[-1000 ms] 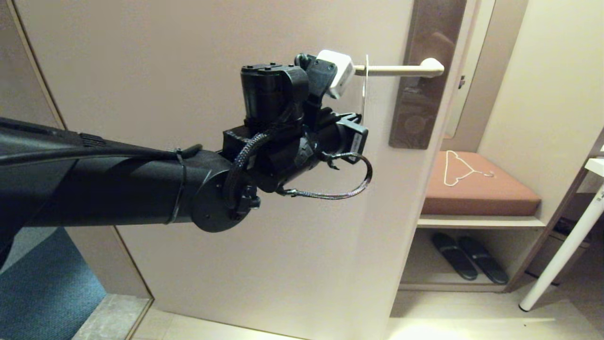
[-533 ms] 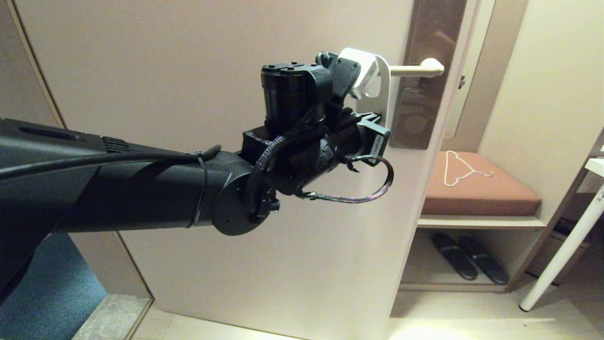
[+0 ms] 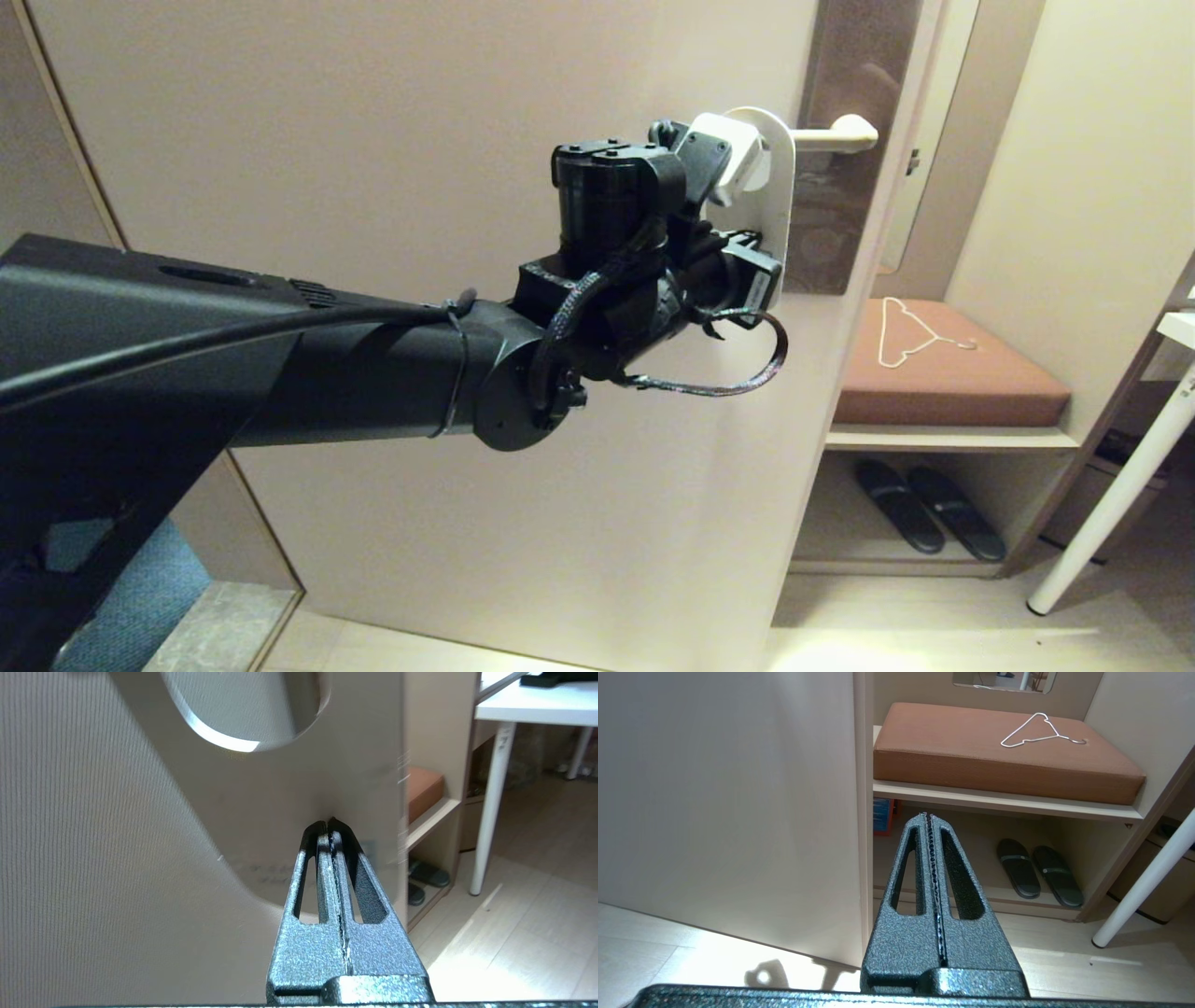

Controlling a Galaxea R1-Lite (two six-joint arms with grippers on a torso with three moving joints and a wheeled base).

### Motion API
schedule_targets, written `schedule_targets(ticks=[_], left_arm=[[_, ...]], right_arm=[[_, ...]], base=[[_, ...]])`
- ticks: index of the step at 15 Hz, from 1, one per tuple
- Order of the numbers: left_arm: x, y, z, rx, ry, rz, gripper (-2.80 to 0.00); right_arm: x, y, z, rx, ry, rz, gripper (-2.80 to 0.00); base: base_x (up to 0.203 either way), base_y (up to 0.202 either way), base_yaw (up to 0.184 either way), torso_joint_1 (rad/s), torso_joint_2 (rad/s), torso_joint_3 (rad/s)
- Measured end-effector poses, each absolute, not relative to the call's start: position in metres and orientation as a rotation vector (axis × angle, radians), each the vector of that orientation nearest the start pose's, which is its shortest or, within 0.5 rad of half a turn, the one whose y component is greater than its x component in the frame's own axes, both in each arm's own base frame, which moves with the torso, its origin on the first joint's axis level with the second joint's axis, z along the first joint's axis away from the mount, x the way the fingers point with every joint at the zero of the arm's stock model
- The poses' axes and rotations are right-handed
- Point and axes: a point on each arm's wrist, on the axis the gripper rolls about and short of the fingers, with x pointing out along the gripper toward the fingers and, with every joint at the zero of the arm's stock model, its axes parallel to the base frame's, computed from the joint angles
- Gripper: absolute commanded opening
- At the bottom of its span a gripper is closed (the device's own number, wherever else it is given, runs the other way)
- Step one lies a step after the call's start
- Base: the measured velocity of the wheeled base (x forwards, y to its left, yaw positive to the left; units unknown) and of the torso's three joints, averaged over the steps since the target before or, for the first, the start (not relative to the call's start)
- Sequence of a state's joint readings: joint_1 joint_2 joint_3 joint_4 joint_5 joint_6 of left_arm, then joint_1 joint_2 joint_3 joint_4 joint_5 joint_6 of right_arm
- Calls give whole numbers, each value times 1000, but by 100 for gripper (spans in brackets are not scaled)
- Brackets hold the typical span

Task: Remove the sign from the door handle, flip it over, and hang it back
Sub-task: Hang the sign back with the other side facing out

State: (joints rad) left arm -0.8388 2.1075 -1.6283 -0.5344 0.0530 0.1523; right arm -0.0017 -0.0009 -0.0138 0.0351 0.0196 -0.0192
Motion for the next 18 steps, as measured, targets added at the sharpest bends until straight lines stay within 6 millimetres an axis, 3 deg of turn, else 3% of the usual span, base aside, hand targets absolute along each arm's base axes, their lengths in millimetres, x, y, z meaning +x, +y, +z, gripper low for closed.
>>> schedule_targets(ticks=[9, 18], left_arm=[[327, -310, 242, 130, -90, -705, -280], [289, -343, 252, 134, -135, -812, -280]], right_arm=[[-24, 0, 76, -19, 20, 18, -280], [-24, 0, 76, -19, 20, 18, -280]], base=[[0, 0, 0, 0, 0, 0], [0, 0, 0, 0, 0, 0]])
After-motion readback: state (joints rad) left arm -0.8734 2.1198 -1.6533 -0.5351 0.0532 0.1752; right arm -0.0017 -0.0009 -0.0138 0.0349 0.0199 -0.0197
